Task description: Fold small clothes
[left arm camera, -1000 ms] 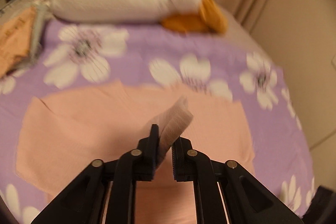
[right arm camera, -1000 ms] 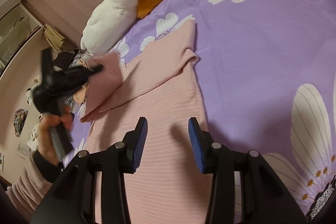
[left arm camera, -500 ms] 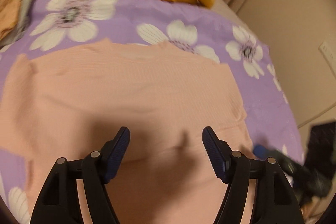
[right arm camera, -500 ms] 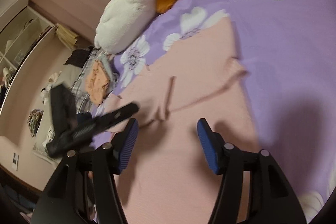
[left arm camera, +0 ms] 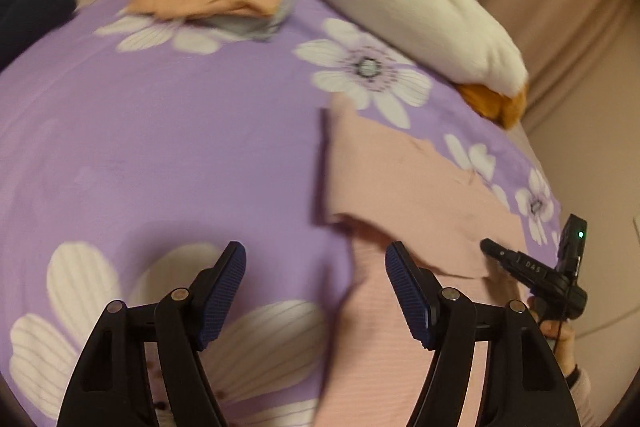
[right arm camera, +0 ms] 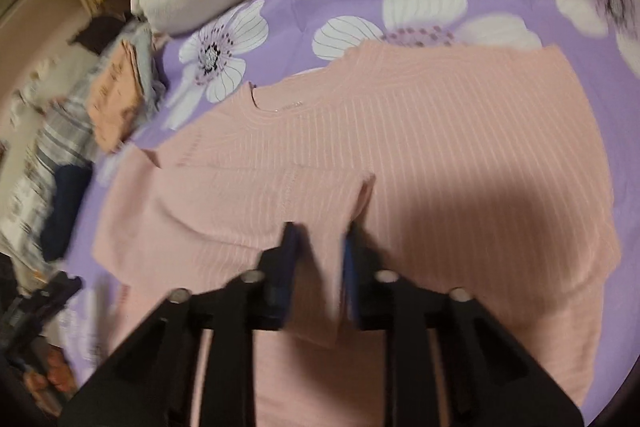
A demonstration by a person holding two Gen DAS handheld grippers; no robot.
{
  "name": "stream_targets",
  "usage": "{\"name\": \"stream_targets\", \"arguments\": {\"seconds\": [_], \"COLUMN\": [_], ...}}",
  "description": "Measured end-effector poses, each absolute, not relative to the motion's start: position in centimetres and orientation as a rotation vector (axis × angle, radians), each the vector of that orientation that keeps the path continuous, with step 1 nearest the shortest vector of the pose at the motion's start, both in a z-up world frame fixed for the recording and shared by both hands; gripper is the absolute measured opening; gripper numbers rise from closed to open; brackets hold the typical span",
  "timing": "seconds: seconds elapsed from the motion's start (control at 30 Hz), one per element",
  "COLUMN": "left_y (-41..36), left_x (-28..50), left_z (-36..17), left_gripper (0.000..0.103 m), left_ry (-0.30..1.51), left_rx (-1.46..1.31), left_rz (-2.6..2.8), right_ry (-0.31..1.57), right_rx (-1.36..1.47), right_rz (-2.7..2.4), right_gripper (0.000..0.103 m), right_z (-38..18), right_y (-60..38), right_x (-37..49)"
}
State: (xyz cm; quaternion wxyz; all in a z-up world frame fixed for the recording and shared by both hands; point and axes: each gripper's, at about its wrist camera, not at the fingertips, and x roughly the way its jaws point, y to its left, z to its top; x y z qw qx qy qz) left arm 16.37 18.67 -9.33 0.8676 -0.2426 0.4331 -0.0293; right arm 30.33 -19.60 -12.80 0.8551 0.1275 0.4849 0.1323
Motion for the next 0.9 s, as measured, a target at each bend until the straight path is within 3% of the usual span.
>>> {"name": "stream_targets", "arguments": {"seconds": [0.3,0.57,0.87,0.9], "left_y": [19.0,16.0,10.5,10.0], "left_x": [16.5,18.8,23.6,24.0], "left_z": [-10.1,-9.7,-8.7,-9.0], "left_gripper": [0.071,0.071,0.071,0.066], "left_ry": [0.909,0.929,0.917,0.922], "left_rx": [-0.568,-0.533,-0.377,-0.366], "left_rz": [-0.088,-0.152,-0.265,-0.279], "right_ry": [0.817,0.997,0.912,0.93], "right_rx": [0.266,0.273,0.274,0.267], "right_rz": [0.252,0.125,0.236,0.255], "right_gripper": [0.007,0.015,0.015,0.015], "right_z": [-4.3,-10.0,-9.3,-9.7], "right_y": [-23.4,-26.7,-27.0,-26.7], "right_x": [29.5,30.6,29.2,29.1]}}
